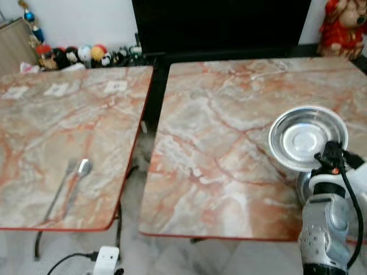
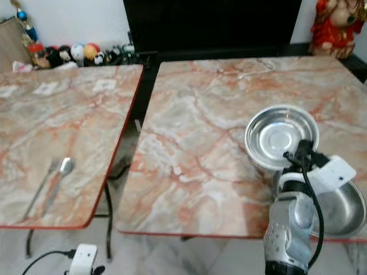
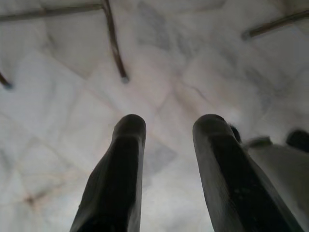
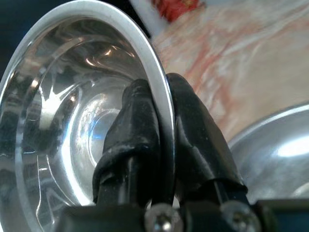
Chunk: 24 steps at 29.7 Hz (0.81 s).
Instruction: Setting the table
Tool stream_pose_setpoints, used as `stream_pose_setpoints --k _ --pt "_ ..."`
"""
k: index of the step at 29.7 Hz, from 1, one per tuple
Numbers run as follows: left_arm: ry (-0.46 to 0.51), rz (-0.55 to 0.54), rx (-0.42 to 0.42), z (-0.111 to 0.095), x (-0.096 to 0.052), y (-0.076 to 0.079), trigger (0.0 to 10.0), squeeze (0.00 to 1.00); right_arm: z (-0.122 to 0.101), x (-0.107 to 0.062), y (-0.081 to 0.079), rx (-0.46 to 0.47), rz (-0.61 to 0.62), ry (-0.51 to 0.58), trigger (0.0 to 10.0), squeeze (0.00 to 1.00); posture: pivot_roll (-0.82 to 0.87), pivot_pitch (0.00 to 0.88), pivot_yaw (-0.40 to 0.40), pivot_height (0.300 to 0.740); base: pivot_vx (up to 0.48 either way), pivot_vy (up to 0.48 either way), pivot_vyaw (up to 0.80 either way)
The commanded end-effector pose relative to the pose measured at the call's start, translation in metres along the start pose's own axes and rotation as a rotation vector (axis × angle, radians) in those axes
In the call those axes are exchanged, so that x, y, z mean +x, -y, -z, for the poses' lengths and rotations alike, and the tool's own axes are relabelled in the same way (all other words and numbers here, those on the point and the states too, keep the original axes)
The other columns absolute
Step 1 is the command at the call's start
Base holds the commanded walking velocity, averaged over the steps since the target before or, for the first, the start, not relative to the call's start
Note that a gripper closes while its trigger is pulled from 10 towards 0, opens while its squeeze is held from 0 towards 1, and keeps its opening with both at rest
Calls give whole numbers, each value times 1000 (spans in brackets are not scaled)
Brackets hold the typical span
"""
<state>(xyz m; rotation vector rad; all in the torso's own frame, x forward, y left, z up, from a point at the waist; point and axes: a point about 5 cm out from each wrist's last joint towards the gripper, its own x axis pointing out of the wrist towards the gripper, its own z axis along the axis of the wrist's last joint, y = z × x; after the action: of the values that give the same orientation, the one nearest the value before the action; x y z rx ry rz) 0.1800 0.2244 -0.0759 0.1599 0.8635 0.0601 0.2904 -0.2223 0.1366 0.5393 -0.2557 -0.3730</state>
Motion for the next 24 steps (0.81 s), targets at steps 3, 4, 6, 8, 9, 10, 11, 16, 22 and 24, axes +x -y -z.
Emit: stream_pose_setpoints --k 3,4,6,8,9,10,11,16,22,24 --pt "-26 -3 3 8 -2 -1 10000 0 -5 0 -1 -19 -1 24 10000 0 -97 79 57 740 0 0 0" --pt "-26 -4 2 8 -2 -1 10000 0 -7 0 -1 -24 -3 31 10000 0 -96 79 57 740 0 0 0" --pt "-29 -7 2 9 -2 -1 10000 0 -14 -1 -2 -24 -8 55 10000 0 -104 80 57 740 0 0 0" --pt "-30 -7 3 9 -2 -1 10000 0 -15 -2 -1 -26 -7 56 10000 0 -106 80 57 740 0 0 0" --pt "-35 -5 6 10 -2 -1 10000 0 -14 -3 -1 -27 -2 53 10000 0 -111 80 57 740 0 0 0" --pt "-37 -4 7 10 -2 -1 10000 0 -13 -4 -1 -27 -1 52 10000 0 -111 80 57 740 0 0 0" --pt "-38 -3 8 10 -2 0 10000 0 -13 -4 -1 -27 0 50 10000 0 -109 80 57 740 0 0 0" --pt "-34 -5 -5 10 -3 1 10000 0 -10 -5 0 -36 5 39 10000 0 -105 78 54 740 0 0 0" --pt "-27 -7 -12 10 -3 1 10000 0 -10 -6 1 -40 6 25 10000 0 -107 80 51 740 0 0 0" --pt "-29 -11 -22 10 -3 1 10000 0 -9 -7 1 -42 4 16 10000 0 -107 80 51 740 0 0 0"
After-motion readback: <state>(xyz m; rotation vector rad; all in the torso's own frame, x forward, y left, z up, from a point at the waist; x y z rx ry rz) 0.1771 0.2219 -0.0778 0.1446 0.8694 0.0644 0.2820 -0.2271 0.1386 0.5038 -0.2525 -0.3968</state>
